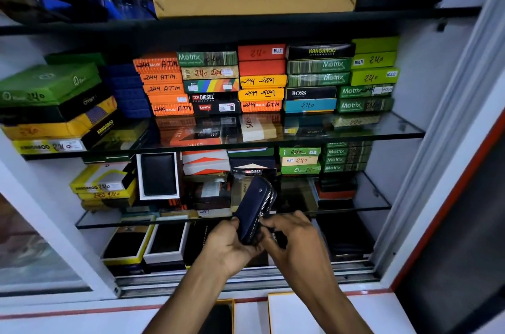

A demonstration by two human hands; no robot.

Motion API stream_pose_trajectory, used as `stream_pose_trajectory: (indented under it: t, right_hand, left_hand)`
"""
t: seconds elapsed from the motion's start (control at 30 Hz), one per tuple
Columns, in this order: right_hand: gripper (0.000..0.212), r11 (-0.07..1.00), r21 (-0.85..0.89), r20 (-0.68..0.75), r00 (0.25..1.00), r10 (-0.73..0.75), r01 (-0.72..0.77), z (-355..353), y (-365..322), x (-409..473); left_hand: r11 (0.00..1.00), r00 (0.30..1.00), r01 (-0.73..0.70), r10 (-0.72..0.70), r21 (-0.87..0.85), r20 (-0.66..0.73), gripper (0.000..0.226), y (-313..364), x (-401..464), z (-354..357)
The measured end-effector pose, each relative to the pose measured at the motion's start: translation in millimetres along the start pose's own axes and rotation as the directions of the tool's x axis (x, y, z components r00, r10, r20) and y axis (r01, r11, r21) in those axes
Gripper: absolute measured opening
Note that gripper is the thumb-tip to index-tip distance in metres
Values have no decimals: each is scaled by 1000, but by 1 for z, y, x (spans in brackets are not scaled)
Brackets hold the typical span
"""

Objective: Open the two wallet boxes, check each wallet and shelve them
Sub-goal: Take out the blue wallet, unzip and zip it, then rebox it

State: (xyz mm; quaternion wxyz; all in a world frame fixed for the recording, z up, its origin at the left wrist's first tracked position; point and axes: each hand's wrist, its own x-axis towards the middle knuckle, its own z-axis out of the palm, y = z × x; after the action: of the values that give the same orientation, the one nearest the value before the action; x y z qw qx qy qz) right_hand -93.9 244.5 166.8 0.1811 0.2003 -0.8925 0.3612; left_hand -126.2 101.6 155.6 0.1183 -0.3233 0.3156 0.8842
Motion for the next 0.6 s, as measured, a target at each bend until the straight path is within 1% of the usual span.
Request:
stream_pose_trajectory:
  t: [0.1, 0.2, 0.33, 0.43, 0.5, 0.6]
  right_hand:
    - [19, 999, -28, 28, 999, -36, 36, -3, 3, -1]
    - [22, 997, -57, 51, 997, -57, 60, -5, 6, -2]
    - [24, 994, -67, 99, 992, -80, 87, -4, 8, -1]
    - [30, 993, -51, 157, 982, -100, 110, 1, 5, -7]
    - [31, 994, -51, 131, 987, -94, 101, 2, 5, -10]
    - [21, 993, -103, -6, 998, -61, 60, -4, 10, -10]
  left_hand:
    - [999, 1000, -24, 25, -22, 17, 38, 2, -1, 4]
    - [998, 998, -68, 68, 4, 11, 31, 4, -5, 9]
    - [997, 997, -78, 78, -14, 28, 33, 5, -9, 16]
    - [997, 997, -71, 72, -31, 40, 34, 5, -14, 20]
    - [995, 995, -84, 86, -48, 59, 33, 4, -16, 21]
    - [987, 987, -130, 139, -99, 85, 24, 3, -14, 19]
